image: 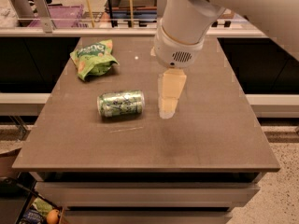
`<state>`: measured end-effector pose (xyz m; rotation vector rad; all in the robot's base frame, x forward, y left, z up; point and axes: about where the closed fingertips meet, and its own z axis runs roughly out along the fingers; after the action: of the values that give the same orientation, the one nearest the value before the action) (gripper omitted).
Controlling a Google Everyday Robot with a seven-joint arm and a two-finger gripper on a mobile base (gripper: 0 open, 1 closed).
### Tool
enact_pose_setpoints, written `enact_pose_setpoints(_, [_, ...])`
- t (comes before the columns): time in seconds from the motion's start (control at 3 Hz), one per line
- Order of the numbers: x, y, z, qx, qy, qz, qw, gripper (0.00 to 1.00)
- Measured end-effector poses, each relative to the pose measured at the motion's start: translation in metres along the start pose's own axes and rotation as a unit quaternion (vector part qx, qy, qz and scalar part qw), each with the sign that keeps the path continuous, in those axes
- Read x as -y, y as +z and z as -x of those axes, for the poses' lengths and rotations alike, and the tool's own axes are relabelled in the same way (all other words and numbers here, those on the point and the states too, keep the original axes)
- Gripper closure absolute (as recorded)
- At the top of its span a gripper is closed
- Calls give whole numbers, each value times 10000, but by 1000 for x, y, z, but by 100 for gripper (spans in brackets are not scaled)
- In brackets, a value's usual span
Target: Place green can upright
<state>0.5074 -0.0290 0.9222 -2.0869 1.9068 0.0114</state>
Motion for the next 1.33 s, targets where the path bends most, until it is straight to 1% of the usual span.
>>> enact_pose_setpoints(0.33, [2, 27, 9, -2, -191, 237, 9995, 0])
enact_pose_setpoints(0.67, [2, 27, 9, -2, -191, 237, 9995, 0])
enact_pose_setpoints(1.33, [18, 39, 26, -210, -361, 331, 9986, 0])
